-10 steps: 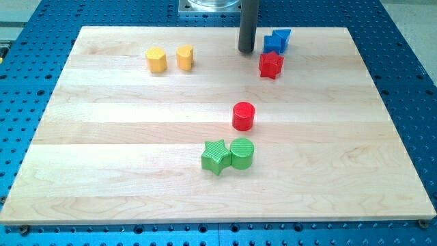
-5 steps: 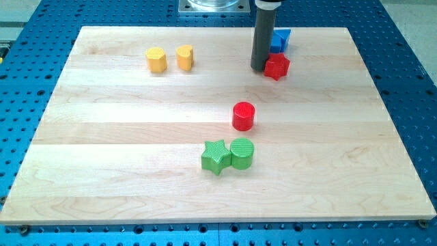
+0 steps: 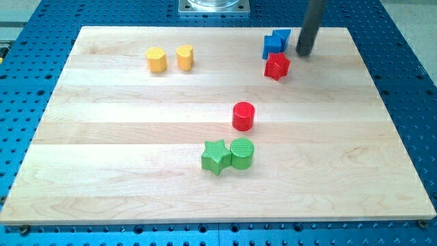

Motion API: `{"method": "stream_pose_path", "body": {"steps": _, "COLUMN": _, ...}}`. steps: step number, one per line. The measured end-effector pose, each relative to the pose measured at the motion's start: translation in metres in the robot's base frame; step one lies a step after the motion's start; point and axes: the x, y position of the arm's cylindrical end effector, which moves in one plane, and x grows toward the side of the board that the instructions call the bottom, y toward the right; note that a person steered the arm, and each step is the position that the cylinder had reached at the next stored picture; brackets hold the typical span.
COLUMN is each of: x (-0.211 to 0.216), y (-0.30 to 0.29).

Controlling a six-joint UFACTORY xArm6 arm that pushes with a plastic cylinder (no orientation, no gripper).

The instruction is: Place the blue blocks and red star in a vertical line

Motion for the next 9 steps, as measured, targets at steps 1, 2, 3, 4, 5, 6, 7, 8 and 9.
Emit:
{"method": "stream_pose_path", "body": {"steps": 1, "x": -0.024, "y": -0.014}}
{"method": "stream_pose_path", "body": {"steps": 2, "x": -0.041, "y": -0.014}}
{"method": "stream_pose_path", "body": {"steps": 3, "x": -0.045, "y": -0.014}}
{"method": "stream_pose_path", "body": {"steps": 4, "x": -0.046, "y": -0.012}}
{"method": "stream_pose_path", "body": {"steps": 5, "x": -0.044, "y": -0.038}}
{"method": "stream_pose_path", "body": {"steps": 6, "x": -0.013, "y": 0.012}}
{"method": "stream_pose_path", "body": {"steps": 7, "x": 0.046, "y": 0.064}}
{"method": "stream_pose_path", "body": {"steps": 8, "x": 0.078, "y": 0.024}}
{"method": "stream_pose_path", "body": {"steps": 9, "x": 0.078, "y": 0.022}}
